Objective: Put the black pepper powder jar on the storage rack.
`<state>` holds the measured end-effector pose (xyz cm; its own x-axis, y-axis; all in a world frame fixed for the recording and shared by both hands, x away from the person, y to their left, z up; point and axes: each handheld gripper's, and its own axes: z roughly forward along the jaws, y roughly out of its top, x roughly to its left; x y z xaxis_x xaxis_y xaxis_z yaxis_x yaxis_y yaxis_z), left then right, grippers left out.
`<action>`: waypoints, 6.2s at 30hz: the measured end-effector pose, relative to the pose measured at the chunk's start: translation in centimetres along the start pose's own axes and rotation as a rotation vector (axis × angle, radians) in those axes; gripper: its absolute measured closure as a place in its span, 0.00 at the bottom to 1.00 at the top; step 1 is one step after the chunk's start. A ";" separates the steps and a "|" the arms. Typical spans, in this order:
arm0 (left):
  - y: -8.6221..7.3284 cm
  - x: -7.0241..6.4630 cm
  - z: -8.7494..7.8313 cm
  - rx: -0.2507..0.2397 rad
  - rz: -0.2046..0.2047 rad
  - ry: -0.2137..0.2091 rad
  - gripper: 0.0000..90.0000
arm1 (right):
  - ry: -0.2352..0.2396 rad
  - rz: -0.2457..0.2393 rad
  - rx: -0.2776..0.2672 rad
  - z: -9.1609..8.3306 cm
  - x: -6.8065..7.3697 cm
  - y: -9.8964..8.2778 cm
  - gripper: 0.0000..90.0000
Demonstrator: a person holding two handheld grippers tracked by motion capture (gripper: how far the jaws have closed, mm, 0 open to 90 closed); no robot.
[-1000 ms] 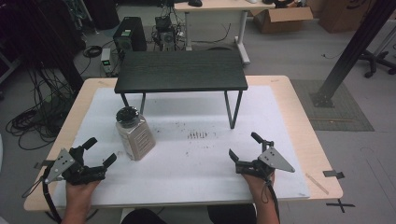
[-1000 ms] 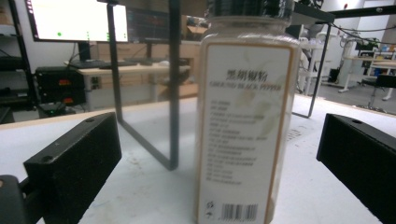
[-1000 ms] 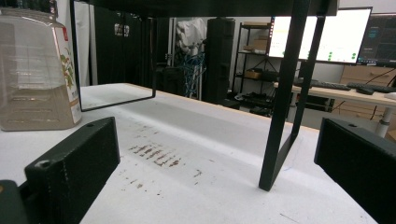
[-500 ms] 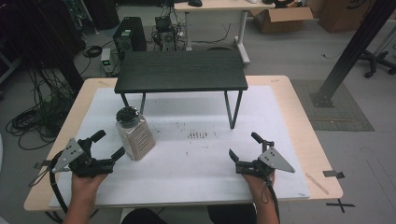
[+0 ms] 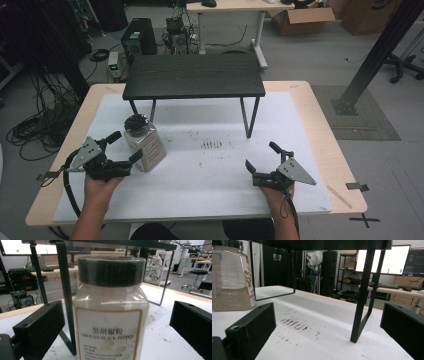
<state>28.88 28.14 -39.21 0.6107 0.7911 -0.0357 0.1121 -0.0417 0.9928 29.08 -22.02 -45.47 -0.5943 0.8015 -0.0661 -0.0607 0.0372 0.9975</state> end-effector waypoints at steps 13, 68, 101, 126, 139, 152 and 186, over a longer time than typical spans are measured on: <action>0.7 0.2 1.1 0.036 0.006 0.005 0.00 | 0.001 0.003 0.001 0.0 0.0 0.0 0.00; 0.1 0.1 4.7 0.087 0.009 0.049 0.23 | -0.002 0.011 0.003 0.0 -0.1 0.0 0.00; 1.7 -1.0 3.6 0.091 0.013 0.023 0.26 | -0.004 0.008 -0.004 0.0 -0.1 0.0 0.00; 11.2 -3.7 3.4 0.063 0.080 -0.112 0.26 | 0.000 0.012 -0.007 0.0 -0.1 0.0 0.00; 16.2 -4.7 4.2 0.042 0.104 -0.171 0.26 | 0.000 0.013 -0.007 0.0 -0.1 0.0 0.00; 19.8 -4.7 5.7 0.029 0.103 -0.192 0.26 | 0.001 0.014 -0.010 -0.1 -0.1 0.0 0.00; 24.2 -0.2 11.2 0.041 0.092 -0.122 0.25 | 0.000 0.024 0.003 0.0 -0.2 0.0 0.00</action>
<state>40.25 20.11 -16.43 0.7100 0.7032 0.0388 0.0821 -0.1374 0.9871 29.24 -22.18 -45.46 -0.5954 0.8023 -0.0426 -0.0444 0.0201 0.9988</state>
